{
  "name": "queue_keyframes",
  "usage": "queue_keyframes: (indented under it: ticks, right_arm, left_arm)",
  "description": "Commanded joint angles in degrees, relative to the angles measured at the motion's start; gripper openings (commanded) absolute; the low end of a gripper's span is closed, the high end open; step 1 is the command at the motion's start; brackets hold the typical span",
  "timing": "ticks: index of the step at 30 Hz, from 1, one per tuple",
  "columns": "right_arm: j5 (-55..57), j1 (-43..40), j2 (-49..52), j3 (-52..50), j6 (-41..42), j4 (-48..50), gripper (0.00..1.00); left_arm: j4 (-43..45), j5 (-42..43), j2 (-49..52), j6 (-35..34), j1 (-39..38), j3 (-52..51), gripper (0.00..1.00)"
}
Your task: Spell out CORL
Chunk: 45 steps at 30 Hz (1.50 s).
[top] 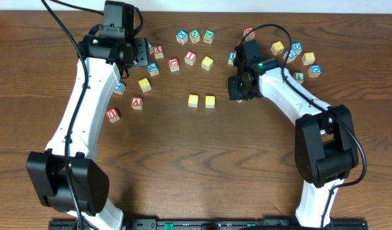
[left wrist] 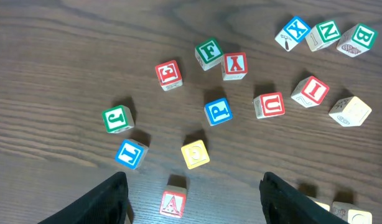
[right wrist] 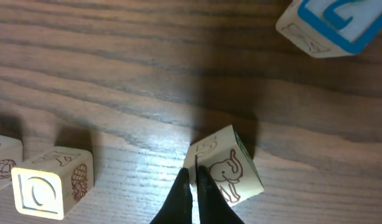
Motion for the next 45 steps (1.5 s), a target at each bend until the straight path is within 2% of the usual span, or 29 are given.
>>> queue_keyframes:
  ticks: [1,8,19,27,35,40,45]
  right_arm:
    - [-0.3,0.4,0.9,-3.2,-0.5,0.5,0.01]
    - [-0.2,2.3,0.9,-4.9,-4.0,0.0,0.02]
    - [-0.1,3.6,0.9,-4.9,-4.6,-0.8,0.01]
    - [-3.1,3.5,-2.4,0.0,-4.6,-3.0,0.01]
    - [0.3,-2.2,-6.9,2.4,-1.0,-3.6,0.03]
    - [-1.7,-6.8,-3.4,2.4,-0.7,-4.0,0.02]
    - [-3.3,-8.0,0.3,2.3,-0.9,-5.2,0.01]
  left_arm:
    - [0.0,-0.1,0.8,0.3,-0.1,0.0,0.67]
    - [0.0,-0.1,0.8,0.3,-0.1,0.0,0.67]
    - [0.0,-0.1,0.8,0.3,-0.1,0.0,0.67]
    - [0.0,-0.1,0.8,0.3,-0.1,0.0,0.67]
    - [0.0,-0.1,0.8,0.3,-0.1,0.0,0.67]
    - [0.0,-0.1,0.8,0.3,-0.1,0.0,0.67]
    - [0.0,-0.1,0.8,0.3,-0.1,0.0,0.67]
